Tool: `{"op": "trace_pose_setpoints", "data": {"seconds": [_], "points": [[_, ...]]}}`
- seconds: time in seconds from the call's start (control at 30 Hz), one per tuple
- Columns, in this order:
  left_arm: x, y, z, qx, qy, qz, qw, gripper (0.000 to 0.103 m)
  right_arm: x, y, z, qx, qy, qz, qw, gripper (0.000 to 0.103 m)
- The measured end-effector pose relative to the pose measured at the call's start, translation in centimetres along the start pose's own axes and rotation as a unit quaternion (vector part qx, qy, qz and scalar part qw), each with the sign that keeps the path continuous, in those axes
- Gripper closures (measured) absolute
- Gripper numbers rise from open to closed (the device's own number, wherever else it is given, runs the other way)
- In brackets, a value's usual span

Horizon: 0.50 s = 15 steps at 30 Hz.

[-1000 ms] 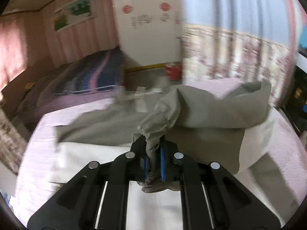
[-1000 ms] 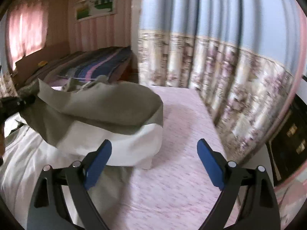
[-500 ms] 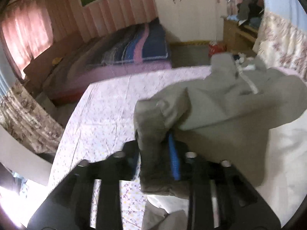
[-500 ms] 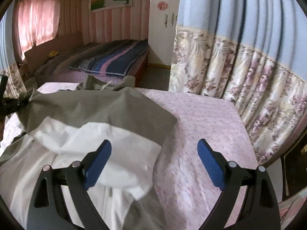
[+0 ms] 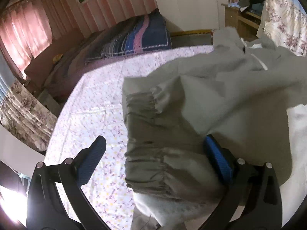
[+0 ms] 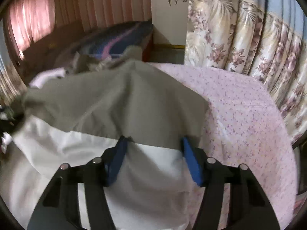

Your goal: Fold large clothes

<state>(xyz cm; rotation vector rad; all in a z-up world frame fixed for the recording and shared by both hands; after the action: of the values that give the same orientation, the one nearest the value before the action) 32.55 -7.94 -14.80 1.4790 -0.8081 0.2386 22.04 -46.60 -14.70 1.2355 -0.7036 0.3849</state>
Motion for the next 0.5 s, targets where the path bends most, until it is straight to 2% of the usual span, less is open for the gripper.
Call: {"op": "trace_pose_setpoints", "data": {"seconds": [0.03, 0.07, 0.1, 0.17, 0.2, 0.33, 0.43, 0.5], "points": [[-0.2, -0.8, -0.1, -0.002, 0.004, -0.009, 1.0000, 0.003, -0.2, -0.4, 0.0, -0.014, 0.010, -0.001, 1.000, 0.043], [-0.4, -1.3, -0.1, -0.004, 0.007, -0.013, 0.9999, 0.003, -0.4, -0.7, 0.0, -0.021, 0.018, -0.005, 1.000, 0.038], [-0.6, -1.8, -0.3, -0.009, 0.013, -0.016, 0.9997, 0.003, -0.5, -1.0, 0.1, -0.031, 0.023, -0.006, 0.999, 0.027], [-0.9, -2.2, -0.5, -0.021, 0.030, -0.010, 0.9993, 0.003, -0.6, -1.4, 0.8, -0.057, 0.020, -0.006, 0.998, 0.013], [-1.0, -2.1, -0.6, -0.028, 0.035, -0.004, 0.9990, 0.003, -0.7, -1.6, 1.3, -0.062, 0.006, -0.010, 0.998, 0.012], [-1.8, 0.4, -1.0, -0.050, 0.036, 0.010, 0.9980, 0.003, -1.4, 0.7, 3.3, -0.023, -0.044, -0.011, 0.999, 0.012], [-3.2, 5.1, -1.8, -0.056, 0.023, 0.035, 0.9975, 0.003, -2.9, 4.8, 4.8, 0.012, -0.059, 0.011, 0.998, 0.010], [-5.2, 8.8, -2.6, -0.066, 0.023, 0.050, 0.9963, 0.003, -4.8, 8.1, 5.8, 0.026, -0.063, 0.026, 0.997, 0.010]]}}
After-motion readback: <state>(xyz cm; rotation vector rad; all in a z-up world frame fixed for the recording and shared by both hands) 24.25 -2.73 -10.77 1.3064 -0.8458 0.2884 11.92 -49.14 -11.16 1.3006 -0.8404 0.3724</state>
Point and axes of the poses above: each gripper's, at about its wrist camera, not at the fingertips, and y roughly against the way its jaws point, z to its right, x to its top, the point moved 5 cm from there along -y, roughly the way its jaws point, and after that the axes turned 10 degrees about -x, right-handed, at the moved point
